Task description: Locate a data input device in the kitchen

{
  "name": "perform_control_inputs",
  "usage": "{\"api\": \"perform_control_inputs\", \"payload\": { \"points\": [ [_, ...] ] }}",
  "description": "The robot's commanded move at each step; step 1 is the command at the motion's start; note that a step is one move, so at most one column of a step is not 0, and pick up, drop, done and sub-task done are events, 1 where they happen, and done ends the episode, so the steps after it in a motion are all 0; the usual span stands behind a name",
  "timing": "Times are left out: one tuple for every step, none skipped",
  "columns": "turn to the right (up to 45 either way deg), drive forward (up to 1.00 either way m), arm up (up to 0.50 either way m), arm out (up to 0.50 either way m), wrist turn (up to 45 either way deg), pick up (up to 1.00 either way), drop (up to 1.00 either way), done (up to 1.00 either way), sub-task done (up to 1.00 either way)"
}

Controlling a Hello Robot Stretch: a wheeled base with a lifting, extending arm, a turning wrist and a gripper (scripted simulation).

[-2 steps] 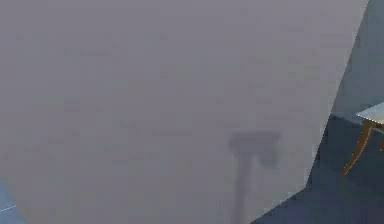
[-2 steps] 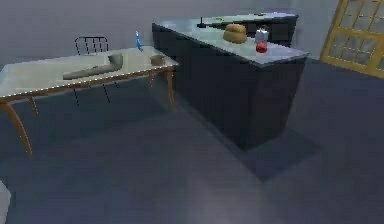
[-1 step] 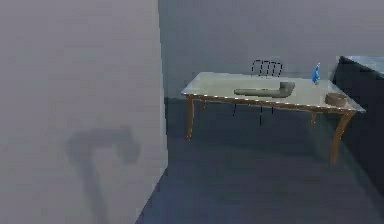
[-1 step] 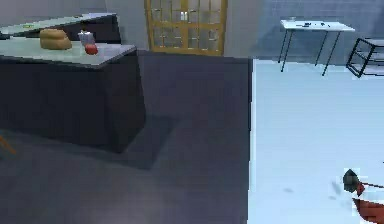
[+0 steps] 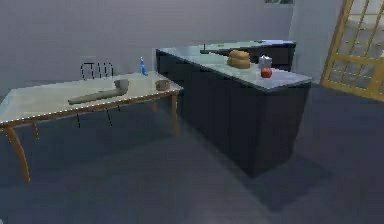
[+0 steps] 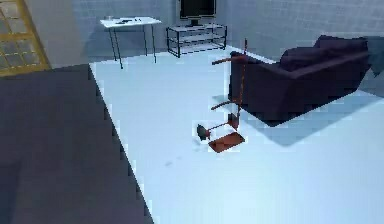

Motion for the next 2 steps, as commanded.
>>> {"api": "perform_control_inputs", "payload": {
  "points": [
    [45.0, 0.00, 0.00, 0.00, 0.0, 0.00, 0.00, 0.00, 0.00],
    [6.0, 0.00, 0.00, 0.00, 0.0, 0.00, 0.00, 0.00, 0.00]
  ]
}}
